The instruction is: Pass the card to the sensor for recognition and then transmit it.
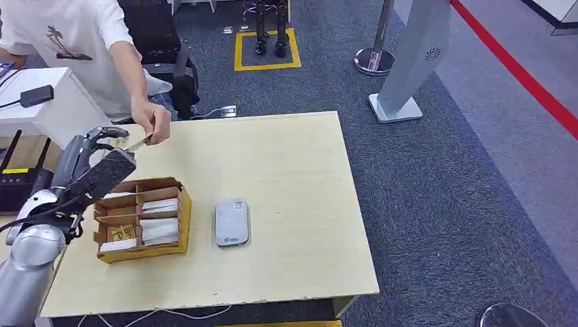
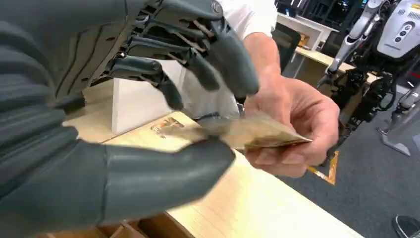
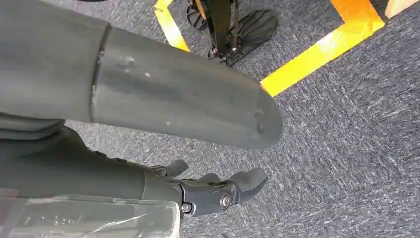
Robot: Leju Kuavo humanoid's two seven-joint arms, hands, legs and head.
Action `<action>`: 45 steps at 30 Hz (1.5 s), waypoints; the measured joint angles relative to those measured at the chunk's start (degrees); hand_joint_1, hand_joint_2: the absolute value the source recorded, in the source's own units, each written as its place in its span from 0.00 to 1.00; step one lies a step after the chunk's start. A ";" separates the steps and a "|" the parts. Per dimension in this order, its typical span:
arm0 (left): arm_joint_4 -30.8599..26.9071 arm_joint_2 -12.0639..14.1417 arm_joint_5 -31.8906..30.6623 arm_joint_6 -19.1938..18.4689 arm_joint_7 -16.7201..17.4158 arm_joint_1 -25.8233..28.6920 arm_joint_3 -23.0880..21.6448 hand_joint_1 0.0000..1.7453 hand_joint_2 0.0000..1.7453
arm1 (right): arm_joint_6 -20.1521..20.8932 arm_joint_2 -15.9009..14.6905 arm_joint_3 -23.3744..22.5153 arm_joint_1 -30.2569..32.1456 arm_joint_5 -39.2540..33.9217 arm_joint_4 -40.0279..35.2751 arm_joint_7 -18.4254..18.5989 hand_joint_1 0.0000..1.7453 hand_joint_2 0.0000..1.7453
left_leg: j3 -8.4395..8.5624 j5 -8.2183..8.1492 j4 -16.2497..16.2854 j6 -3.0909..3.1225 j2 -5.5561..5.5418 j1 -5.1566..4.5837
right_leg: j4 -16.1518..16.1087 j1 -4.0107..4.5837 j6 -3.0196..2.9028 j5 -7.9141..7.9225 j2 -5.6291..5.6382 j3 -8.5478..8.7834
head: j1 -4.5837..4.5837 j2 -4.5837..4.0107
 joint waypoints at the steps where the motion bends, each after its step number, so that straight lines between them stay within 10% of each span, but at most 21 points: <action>1: 0.07 0.22 0.00 -0.02 0.00 -0.03 -0.02 1.00 1.00 | 0.00 0.00 0.00 0.00 0.02 0.00 0.00 0.00 0.00 | 0.00 0.00 0.00 0.00 0.00 0.00 | 0.00 0.00 0.00 0.00 0.00 0.00 | 0.00 0.00; 45: 2.71 1.12 -1.73 -0.72 -0.07 -2.71 -0.22 1.00 1.00 | 2.69 0.00 0.00 -0.30 4.11 0.00 0.00 0.00 0.00 | 0.01 0.02 0.01 0.01 -0.04 -0.01 | 0.00 0.00 0.00 0.01 -0.04 -0.01 | 0.00 0.00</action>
